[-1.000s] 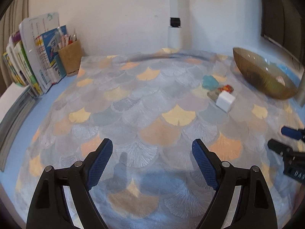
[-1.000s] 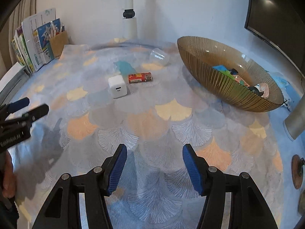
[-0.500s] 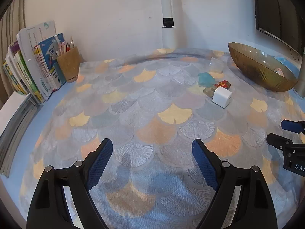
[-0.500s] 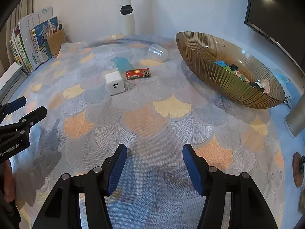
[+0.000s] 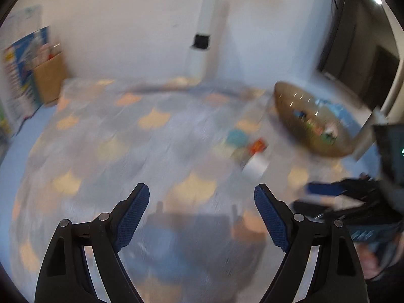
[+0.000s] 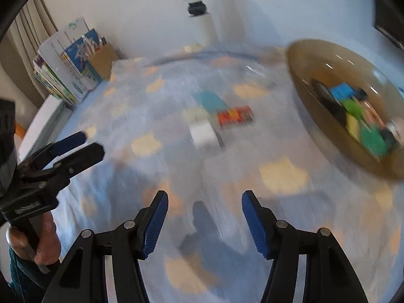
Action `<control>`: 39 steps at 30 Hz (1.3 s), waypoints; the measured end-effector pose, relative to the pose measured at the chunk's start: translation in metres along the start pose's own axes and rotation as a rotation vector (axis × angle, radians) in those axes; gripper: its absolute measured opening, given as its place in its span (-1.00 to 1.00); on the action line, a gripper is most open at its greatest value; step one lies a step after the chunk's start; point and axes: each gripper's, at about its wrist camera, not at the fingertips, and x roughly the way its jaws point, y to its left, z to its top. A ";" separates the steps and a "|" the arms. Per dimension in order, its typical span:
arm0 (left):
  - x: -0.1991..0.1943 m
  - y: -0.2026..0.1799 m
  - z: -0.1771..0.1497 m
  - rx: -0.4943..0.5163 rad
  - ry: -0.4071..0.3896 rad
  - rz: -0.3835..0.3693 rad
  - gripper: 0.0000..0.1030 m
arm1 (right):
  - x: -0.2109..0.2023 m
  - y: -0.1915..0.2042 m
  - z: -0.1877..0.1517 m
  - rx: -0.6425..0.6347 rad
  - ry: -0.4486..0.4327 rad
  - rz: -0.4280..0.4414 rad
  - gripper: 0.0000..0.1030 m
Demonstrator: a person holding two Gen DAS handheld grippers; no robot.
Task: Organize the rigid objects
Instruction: 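Grasp the teal cloth with the left gripper while the right grasps the white charger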
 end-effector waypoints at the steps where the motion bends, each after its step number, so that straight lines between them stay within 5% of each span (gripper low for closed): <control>1: 0.008 -0.001 0.011 0.010 0.005 -0.023 0.64 | 0.005 0.001 0.008 -0.002 -0.018 0.012 0.15; 8: 0.089 -0.013 0.049 0.107 0.119 -0.164 0.33 | 0.047 0.002 0.038 -0.048 -0.070 -0.013 0.12; 14: 0.123 -0.022 0.059 0.135 0.173 -0.258 0.29 | 0.063 0.001 0.041 -0.095 -0.076 -0.006 -0.19; 16: 0.134 -0.028 0.060 0.150 0.196 -0.257 0.21 | 0.065 -0.001 0.039 -0.101 -0.077 -0.003 -0.39; 19: 0.146 -0.034 0.056 0.156 0.223 -0.262 -0.05 | 0.065 -0.008 0.037 -0.092 -0.081 0.014 -0.42; 23: 0.145 -0.032 0.053 0.092 0.209 -0.309 -0.51 | 0.062 -0.013 0.034 -0.082 -0.088 0.004 -0.42; 32: 0.081 -0.017 0.022 -0.016 0.109 -0.253 -0.53 | 0.020 -0.025 -0.001 -0.031 -0.112 -0.004 -0.49; 39: 0.027 -0.012 -0.041 -0.025 0.103 -0.110 -0.53 | -0.010 -0.033 -0.055 0.004 -0.107 -0.037 -0.49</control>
